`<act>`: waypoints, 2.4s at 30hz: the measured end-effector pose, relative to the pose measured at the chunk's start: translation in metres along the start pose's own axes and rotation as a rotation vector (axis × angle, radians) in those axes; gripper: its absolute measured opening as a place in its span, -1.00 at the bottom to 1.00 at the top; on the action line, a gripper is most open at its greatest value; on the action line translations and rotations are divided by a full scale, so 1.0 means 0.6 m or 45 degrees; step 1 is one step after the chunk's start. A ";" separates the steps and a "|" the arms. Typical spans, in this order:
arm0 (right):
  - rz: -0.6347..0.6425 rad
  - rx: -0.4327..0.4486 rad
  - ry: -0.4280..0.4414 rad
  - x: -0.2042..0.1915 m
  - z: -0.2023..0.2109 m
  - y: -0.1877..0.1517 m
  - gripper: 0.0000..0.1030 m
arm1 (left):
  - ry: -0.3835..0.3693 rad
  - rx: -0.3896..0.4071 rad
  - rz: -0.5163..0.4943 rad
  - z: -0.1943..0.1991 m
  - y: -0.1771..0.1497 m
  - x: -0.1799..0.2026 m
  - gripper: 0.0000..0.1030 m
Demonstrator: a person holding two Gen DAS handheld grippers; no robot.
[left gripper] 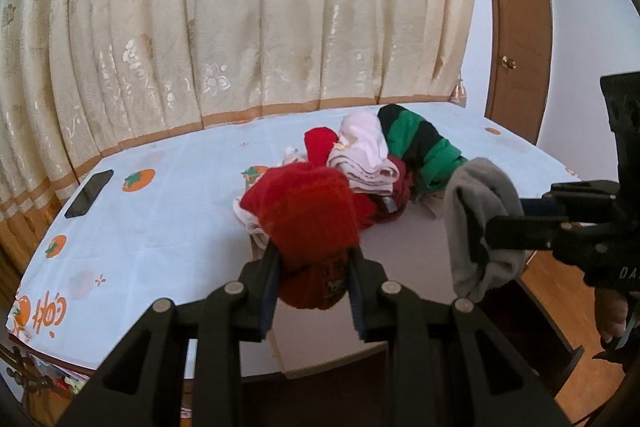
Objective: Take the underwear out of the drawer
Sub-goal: 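Lower the held red sock and white cloth into the beige box lid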
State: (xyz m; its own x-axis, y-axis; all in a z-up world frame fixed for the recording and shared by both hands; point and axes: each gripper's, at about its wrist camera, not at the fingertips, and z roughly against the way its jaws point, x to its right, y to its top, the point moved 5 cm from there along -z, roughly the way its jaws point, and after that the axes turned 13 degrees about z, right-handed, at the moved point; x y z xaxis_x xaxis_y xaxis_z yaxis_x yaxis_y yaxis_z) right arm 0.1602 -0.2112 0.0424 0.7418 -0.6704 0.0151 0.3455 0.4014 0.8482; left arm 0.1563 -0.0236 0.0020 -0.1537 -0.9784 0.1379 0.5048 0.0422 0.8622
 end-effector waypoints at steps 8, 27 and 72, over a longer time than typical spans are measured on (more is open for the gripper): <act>0.004 0.006 -0.001 0.008 -0.012 0.022 -0.59 | 0.010 0.018 0.003 -0.005 0.014 -0.005 -0.45; -0.033 -0.027 -0.009 0.033 -0.050 0.048 -0.59 | 0.024 -0.071 0.022 -0.050 0.024 -0.012 -0.45; -0.071 -0.350 -0.008 0.053 -0.186 0.020 -0.59 | -0.018 -0.421 0.001 -0.138 -0.036 -0.022 -0.45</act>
State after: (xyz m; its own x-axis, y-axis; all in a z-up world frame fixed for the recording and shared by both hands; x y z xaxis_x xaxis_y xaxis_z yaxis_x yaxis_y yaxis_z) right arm 0.2520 -0.1578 -0.0059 0.7143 -0.6995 -0.0237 0.5290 0.5175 0.6726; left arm 0.2177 -0.0281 -0.0590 -0.1642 -0.9754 0.1473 0.7531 -0.0275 0.6573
